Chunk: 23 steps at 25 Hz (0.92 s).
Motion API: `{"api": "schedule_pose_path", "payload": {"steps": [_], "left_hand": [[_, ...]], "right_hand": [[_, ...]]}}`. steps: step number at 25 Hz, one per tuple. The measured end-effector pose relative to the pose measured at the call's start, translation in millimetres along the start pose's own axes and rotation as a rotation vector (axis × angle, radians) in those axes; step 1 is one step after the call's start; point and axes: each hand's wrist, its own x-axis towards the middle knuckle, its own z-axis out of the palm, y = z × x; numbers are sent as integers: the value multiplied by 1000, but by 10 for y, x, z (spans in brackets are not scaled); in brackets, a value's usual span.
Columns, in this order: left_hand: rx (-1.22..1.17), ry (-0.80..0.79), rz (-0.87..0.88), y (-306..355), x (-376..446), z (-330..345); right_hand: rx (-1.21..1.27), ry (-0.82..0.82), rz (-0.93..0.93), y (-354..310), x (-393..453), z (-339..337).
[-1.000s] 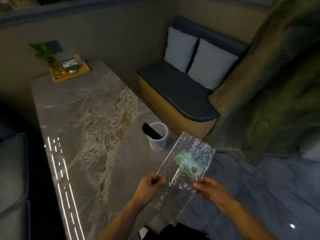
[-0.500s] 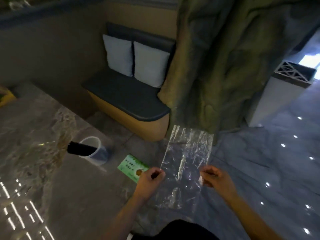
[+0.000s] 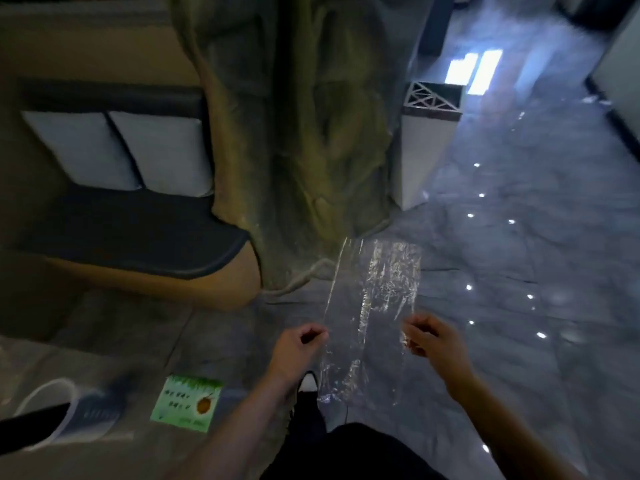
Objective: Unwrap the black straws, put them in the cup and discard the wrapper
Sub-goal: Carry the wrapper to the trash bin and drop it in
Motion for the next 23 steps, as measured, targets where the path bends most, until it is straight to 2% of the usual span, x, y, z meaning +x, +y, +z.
{"api": "schedule_pose_path", "payload": {"steps": [9,13,23], "left_hand": [[-29,-193,96,448,1099,194],[-73,-222,112,644,1649,108],[-7,-351,152,971,2841,47]], "right_hand": [[-20,134,32,-236,532,-161],[9,194,39,-462,909,-89],[79,350,86,-898,1625,99]]}}
